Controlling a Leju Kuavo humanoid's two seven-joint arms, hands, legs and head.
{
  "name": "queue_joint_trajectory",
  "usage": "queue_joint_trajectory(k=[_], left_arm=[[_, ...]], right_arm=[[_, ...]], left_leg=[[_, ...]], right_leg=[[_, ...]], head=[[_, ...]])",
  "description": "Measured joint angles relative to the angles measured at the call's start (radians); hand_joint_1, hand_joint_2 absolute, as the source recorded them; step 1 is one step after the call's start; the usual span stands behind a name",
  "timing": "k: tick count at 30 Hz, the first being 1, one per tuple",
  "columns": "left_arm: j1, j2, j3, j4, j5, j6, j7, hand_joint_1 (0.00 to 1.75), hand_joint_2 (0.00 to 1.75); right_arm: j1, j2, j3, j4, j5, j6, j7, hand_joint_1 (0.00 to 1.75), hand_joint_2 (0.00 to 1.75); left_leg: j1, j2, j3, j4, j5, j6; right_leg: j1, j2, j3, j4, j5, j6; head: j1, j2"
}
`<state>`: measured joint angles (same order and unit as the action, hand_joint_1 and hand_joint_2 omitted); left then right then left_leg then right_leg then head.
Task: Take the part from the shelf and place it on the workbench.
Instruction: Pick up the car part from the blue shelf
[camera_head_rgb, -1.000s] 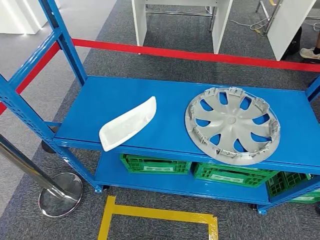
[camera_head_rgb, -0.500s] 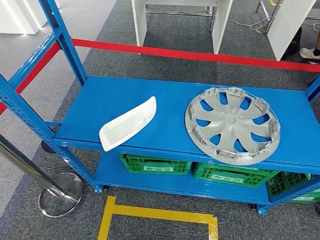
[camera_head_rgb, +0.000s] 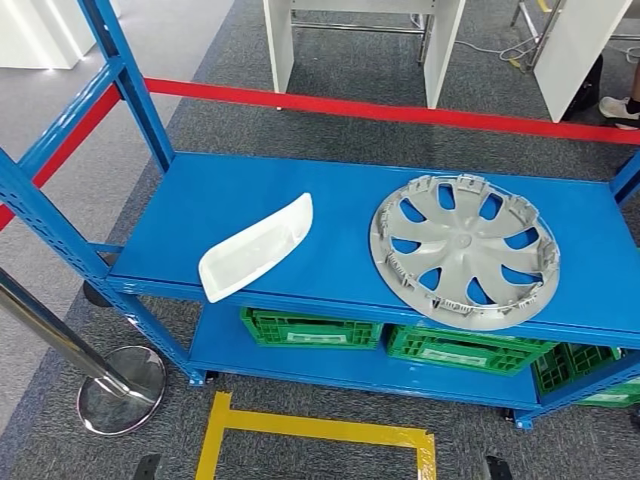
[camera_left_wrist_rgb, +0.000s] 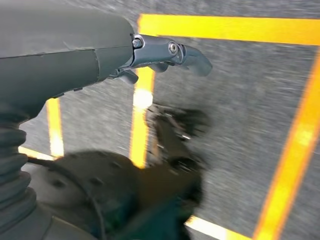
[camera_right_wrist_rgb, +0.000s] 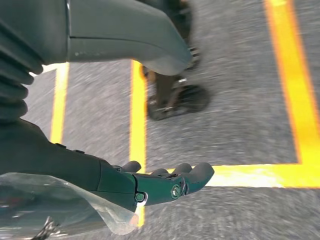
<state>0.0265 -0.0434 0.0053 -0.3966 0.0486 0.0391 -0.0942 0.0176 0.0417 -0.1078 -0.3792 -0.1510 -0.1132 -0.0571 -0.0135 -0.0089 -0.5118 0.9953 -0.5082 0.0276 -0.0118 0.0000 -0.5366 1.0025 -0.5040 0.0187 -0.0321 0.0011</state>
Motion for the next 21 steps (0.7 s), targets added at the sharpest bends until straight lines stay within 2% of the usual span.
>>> queue_joint_trajectory(k=[5, 12, 21], left_arm=[[-0.044, -0.012, 0.016, 0.009, 0.048, 0.015, -0.074, 0.00, 1.75], [-0.072, -0.022, 0.074, 0.019, 0.101, 0.025, -0.170, 0.00, 1.75], [-0.098, -0.028, 0.138, 0.029, 0.122, 0.056, -0.235, 0.00, 1.75]], right_arm=[[-0.002, 0.039, -0.069, -0.013, -0.069, -0.059, -0.077, 0.00, 1.75], [0.045, 0.104, -0.226, -0.097, -0.072, -0.098, -0.162, 0.00, 1.75], [0.130, 0.158, -0.322, -0.322, -0.074, -0.217, -0.287, 0.00, 1.75]], left_leg=[[0.000, 0.000, 0.000, 0.001, 0.000, 0.000], [0.000, 0.001, -0.002, 0.000, -0.001, 0.000], [0.000, 0.001, -0.002, 0.000, -0.001, 0.000]], right_leg=[[0.000, 0.000, 0.000, 0.000, 0.000, 0.000], [0.000, 0.001, -0.002, 0.000, -0.001, -0.001], [0.000, 0.001, -0.002, 0.000, -0.001, -0.001]], head=[[0.000, 0.000], [0.000, 0.000], [0.000, 0.000]])
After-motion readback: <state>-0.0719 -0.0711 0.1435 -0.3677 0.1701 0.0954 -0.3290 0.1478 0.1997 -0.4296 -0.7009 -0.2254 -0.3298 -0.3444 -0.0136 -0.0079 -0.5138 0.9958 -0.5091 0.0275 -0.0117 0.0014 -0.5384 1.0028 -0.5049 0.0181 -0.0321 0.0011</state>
